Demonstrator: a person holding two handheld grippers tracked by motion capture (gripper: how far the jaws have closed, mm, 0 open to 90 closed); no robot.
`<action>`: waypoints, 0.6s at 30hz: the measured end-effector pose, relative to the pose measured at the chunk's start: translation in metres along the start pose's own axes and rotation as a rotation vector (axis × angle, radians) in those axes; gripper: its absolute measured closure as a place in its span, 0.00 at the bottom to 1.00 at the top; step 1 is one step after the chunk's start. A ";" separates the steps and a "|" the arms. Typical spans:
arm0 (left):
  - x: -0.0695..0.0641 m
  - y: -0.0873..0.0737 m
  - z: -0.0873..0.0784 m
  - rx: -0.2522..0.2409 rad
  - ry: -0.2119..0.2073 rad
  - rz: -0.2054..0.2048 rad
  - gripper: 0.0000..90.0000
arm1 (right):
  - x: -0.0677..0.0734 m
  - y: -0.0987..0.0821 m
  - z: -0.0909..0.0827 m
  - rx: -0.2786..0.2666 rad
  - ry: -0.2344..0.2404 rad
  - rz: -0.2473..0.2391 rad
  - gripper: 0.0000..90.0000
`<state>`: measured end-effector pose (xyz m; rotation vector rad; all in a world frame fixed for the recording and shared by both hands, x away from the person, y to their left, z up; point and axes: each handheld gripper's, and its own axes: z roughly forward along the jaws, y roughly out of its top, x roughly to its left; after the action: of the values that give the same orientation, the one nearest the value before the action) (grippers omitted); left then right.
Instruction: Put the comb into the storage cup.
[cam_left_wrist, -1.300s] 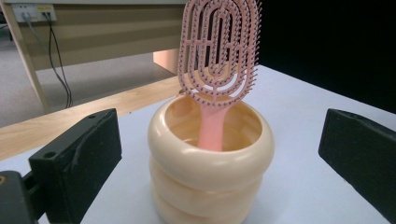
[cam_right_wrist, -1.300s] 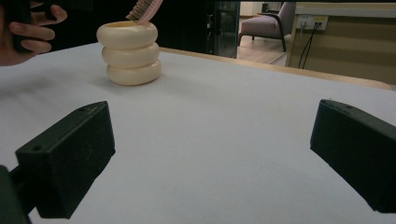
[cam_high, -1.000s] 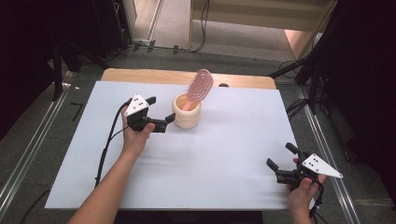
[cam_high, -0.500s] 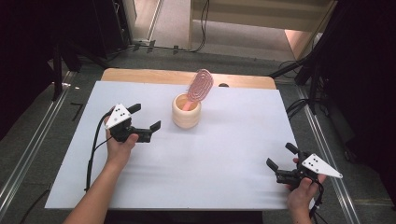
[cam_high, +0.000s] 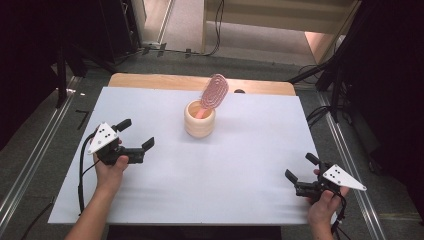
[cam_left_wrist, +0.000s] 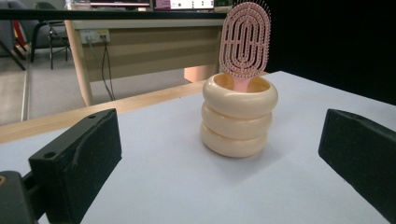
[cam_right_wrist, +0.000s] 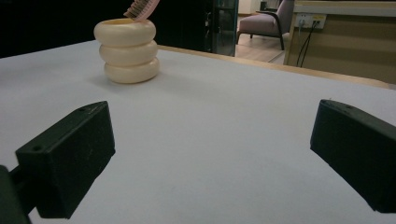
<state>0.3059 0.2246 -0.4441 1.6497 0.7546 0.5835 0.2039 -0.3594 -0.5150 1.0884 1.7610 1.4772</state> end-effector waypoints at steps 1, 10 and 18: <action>0.000 -0.001 -0.002 -0.001 0.004 -0.001 0.00 | 0.000 0.000 0.000 0.001 0.000 0.002 0.00; 0.003 -0.016 -0.028 0.007 0.036 -0.007 0.00 | 0.000 0.000 0.000 0.001 -0.002 0.002 0.00; 0.004 -0.023 -0.050 0.005 0.066 -0.012 0.00 | 0.000 0.000 0.000 0.003 -0.005 0.002 0.00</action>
<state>0.2685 0.2632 -0.4561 1.6361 0.8136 0.6304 0.2041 -0.3591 -0.5151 1.0948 1.7593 1.4728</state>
